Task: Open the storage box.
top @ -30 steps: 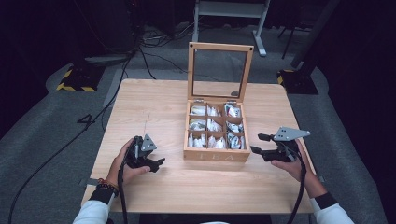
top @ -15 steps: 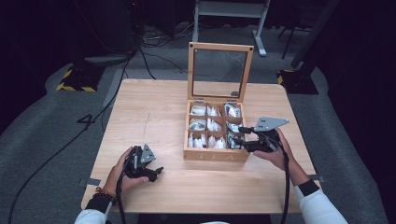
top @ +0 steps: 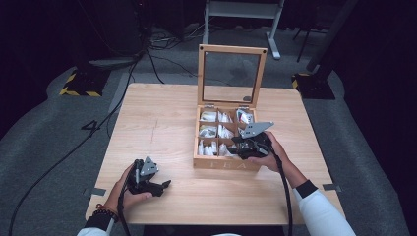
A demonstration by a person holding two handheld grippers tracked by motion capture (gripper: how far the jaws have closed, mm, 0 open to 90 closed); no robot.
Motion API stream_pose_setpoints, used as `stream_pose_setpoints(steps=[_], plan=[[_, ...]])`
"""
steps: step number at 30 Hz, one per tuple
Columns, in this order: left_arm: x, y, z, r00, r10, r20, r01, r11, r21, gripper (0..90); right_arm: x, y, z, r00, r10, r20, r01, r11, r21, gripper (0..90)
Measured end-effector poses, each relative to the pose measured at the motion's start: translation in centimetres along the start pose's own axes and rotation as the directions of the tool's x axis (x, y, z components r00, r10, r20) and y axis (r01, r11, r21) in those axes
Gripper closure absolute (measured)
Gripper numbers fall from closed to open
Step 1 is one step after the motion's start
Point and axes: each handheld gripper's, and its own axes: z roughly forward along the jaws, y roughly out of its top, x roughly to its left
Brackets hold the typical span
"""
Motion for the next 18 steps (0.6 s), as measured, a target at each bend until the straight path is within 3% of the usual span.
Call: stream_pose_setpoints(steps=[6,10,15,18], plan=[[0.0,-0.4,-0.2,0.999,-0.031,0.031,0.031,0.9995,0.001,16.5,-0.2,0.8,1.3,0.9998,0.005,-0.019,-0.005,1.0,0.023,53.6],[0.0,-0.4,-0.1,0.999,-0.031,0.033,0.031,0.9995,0.0,16.4,-0.4,0.9,2.4,0.9998,0.018,-0.009,-0.018,0.998,0.067,58.4],[0.1,-0.4,-0.1,0.9989,-0.027,0.038,0.027,0.9996,-0.001,16.3,-0.6,1.1,3.0,0.9994,0.035,-0.007,-0.034,0.994,0.102,57.8],[0.1,-0.4,-0.1,0.9989,-0.026,0.038,0.026,0.9997,-0.002,16.3,-0.4,1.2,3.3,0.9997,0.02,-0.011,-0.019,0.992,0.121,59.3]])
